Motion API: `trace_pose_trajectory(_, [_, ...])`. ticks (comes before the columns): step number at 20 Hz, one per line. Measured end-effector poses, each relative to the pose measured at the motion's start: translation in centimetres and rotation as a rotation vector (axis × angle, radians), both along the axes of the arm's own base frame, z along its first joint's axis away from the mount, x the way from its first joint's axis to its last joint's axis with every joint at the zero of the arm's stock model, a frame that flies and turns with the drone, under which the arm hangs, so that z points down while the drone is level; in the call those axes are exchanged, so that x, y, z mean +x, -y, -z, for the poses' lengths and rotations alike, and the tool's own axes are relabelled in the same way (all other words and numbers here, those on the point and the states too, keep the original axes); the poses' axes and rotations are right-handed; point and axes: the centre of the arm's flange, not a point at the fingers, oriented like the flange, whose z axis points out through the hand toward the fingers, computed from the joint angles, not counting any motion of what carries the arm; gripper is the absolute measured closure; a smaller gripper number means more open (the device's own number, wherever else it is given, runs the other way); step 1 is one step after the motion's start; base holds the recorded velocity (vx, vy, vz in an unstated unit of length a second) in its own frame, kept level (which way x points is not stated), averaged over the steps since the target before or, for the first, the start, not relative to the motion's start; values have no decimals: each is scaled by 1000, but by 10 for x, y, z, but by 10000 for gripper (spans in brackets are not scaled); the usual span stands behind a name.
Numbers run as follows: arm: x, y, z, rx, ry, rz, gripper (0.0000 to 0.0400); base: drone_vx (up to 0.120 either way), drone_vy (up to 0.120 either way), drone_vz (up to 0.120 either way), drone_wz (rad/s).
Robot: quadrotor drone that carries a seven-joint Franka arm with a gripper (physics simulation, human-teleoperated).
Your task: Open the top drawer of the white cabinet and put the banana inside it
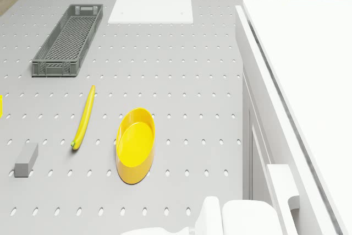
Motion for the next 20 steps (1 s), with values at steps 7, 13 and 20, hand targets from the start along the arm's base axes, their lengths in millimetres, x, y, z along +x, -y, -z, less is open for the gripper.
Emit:
trace_pose_trajectory(7, [-5, 32, -8, -27, -37, -1, 156, 0, 0, 0, 0])
trace_pose_trajectory(13, [-1, 52, -1, 3, -7, 1, 62, 0, 33, 0, 0])
trace_pose_trajectory(20, [1, 61, 2, 16, 3, 1, 11, 0, 120, 0, 0])
